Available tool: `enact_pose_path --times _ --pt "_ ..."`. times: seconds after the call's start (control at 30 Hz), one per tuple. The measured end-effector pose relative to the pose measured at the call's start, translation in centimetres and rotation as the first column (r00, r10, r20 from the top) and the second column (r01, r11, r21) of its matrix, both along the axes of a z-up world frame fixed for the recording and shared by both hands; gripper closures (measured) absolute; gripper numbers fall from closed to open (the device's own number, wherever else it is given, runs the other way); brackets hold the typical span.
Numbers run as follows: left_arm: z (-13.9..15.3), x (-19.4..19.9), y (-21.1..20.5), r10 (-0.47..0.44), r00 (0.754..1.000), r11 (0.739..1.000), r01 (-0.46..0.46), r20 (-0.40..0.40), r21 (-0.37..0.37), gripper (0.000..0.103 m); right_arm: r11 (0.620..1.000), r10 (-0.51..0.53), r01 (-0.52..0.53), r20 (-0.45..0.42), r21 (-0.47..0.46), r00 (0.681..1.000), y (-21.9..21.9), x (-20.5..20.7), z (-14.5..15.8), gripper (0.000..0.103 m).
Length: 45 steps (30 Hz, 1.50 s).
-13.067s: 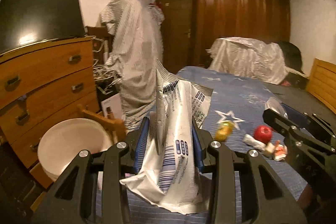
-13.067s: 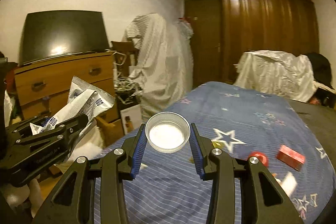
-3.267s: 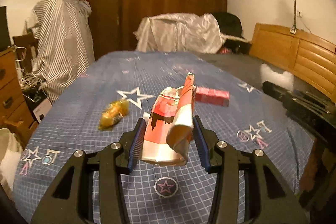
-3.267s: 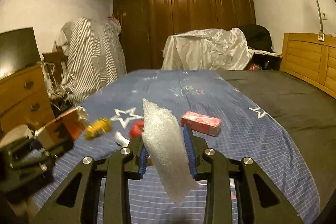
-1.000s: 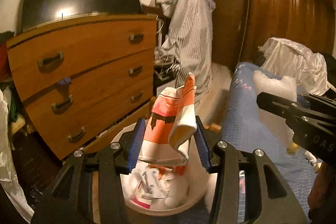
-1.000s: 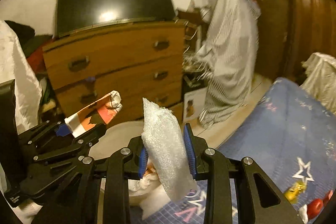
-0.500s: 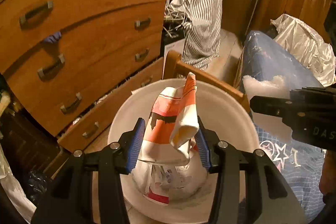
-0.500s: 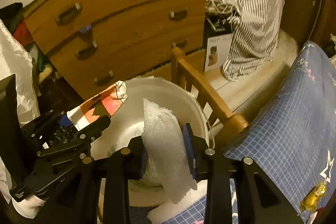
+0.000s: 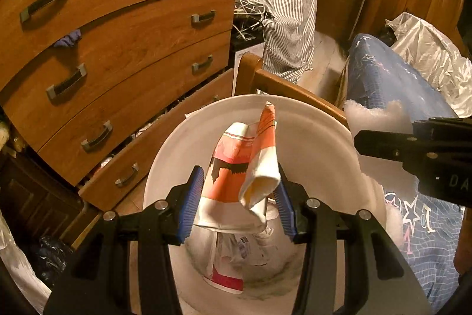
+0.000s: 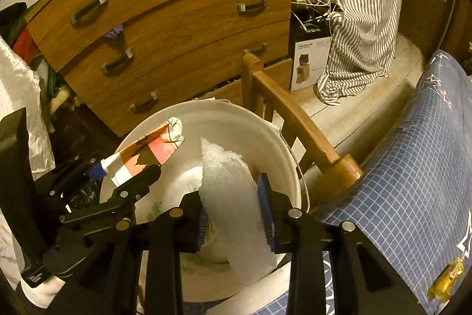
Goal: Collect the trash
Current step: 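Open the left tool dropping the paper while the right tool releases the bubble wrap into the bucket, then swing both open tools back over the remaining trash on the bed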
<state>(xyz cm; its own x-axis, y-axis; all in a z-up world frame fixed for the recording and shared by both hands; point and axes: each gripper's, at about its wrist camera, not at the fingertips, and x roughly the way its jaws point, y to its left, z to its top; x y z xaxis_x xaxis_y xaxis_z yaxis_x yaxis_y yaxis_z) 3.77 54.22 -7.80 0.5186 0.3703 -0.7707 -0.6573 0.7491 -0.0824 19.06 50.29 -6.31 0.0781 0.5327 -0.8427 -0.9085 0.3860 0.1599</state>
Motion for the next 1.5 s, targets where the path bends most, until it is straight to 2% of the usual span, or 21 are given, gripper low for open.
enact_pose_path --times 0.17,0.23,0.3,0.67,0.9,0.97,1.1,1.23,1.37,1.4,1.5 --pt "0.1 0.2 0.1 0.007 1.0 1.0 -0.007 -0.005 0.008 0.054 1.0 0.007 -0.007 -0.007 0.005 1.0 -0.2 0.1 0.1 0.07" --pt "0.1 0.2 0.3 0.02 1.0 1.0 -0.02 -0.01 0.005 0.054 1.0 0.004 -0.004 -0.015 0.011 1.0 -0.4 0.3 0.1 0.066" --pt "0.0 0.0 0.5 0.036 0.999 0.999 -0.036 -0.016 0.004 0.054 1.0 -0.002 0.002 -0.016 0.024 1.0 -0.7 0.5 0.3 0.057" --pt "0.1 -0.3 0.7 0.052 0.998 0.999 -0.052 -0.023 0.017 0.051 0.998 -0.018 0.02 -0.029 0.067 0.999 -2.3 1.0 1.4 0.056" --pt "1.5 -0.7 -0.7 0.04 0.999 0.998 -0.039 -0.008 0.045 0.051 0.991 -0.044 0.047 -0.022 0.123 0.999 -4.8 0.9 3.0 0.056" --pt "2.2 -0.7 -1.6 0.025 1.0 0.998 -0.025 0.004 0.056 0.051 0.985 -0.063 0.064 -0.013 0.158 0.998 -7.0 0.7 3.6 0.056" --pt "3.3 -0.4 -5.1 -0.036 0.998 0.997 0.033 0.05 0.067 0.051 0.965 -0.131 0.118 0.043 0.236 0.99 -14.2 0.3 4.2 0.056" --pt "3.4 1.7 -10.6 -0.155 0.985 0.986 0.149 0.077 0.078 0.051 0.934 -0.259 0.21 0.145 0.291 0.955 -25.3 0.0 3.5 0.051" --pt "2.5 5.2 -17.3 -0.304 0.948 0.952 0.3 0.09 0.055 0.051 0.894 -0.384 0.325 0.157 0.308 0.91 -36.4 0.8 1.4 0.046" --pt "2.2 6.2 -19.2 -0.346 0.934 0.938 0.343 0.088 0.05 0.051 0.878 -0.427 0.369 0.147 0.305 0.892 -40.2 1.3 0.6 0.045" --pt "0.9 8.7 -24.2 -0.457 0.888 0.89 0.455 0.061 0.036 0.051 0.862 -0.483 0.434 0.168 0.261 0.859 -47.7 2.8 -1.6 0.041"
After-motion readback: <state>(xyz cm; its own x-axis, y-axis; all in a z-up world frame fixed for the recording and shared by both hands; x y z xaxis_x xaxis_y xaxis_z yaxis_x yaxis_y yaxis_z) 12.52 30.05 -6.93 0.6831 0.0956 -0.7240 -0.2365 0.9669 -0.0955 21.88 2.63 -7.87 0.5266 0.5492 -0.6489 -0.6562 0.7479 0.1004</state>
